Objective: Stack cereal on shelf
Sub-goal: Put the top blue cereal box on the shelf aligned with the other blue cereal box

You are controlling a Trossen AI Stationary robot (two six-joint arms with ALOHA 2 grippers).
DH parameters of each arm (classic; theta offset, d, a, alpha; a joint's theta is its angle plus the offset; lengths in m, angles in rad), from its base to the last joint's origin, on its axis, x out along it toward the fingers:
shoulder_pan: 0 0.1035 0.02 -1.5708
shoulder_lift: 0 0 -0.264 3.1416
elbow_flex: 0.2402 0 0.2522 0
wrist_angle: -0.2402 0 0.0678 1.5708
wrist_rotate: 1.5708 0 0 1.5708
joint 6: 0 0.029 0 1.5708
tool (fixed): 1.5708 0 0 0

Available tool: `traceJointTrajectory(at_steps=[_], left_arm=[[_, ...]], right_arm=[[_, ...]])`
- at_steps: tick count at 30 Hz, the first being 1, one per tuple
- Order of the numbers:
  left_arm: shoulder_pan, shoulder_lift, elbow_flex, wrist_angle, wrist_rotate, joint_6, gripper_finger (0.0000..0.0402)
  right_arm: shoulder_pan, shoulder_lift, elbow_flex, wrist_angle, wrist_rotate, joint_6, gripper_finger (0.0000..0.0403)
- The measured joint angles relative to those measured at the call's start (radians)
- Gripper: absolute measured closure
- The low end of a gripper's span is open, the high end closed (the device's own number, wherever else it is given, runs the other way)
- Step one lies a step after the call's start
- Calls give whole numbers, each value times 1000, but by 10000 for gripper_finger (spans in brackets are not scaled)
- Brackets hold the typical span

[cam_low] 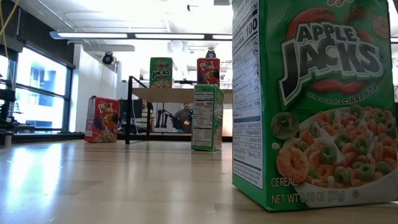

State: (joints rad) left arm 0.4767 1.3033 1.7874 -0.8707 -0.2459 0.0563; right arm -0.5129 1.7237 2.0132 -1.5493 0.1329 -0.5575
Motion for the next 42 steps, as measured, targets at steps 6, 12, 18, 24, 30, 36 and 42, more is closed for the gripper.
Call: traceJointTrajectory(at_steps=[6,12,18,24,30,36,42], left_arm=[[0,0,0,0,0,0,179],[0,0,0,0,0,0,179],[0,0,0,0,0,0,179],[0,0,0,0,0,0,179],[0,0,0,0,0,0,179],[0,0,0,0,0,0,179],[0,0,0,0,0,0,179]], right_arm=[[0,20,2,-5,-5,5,277],[0,23,2,-4,12,7,277],[0,48,2,-6,14,7,277],[0,48,2,-3,15,7,271],[0,50,2,12,20,7,237],[0,50,1,14,36,7,213],[-1,50,1,31,36,1,194]])
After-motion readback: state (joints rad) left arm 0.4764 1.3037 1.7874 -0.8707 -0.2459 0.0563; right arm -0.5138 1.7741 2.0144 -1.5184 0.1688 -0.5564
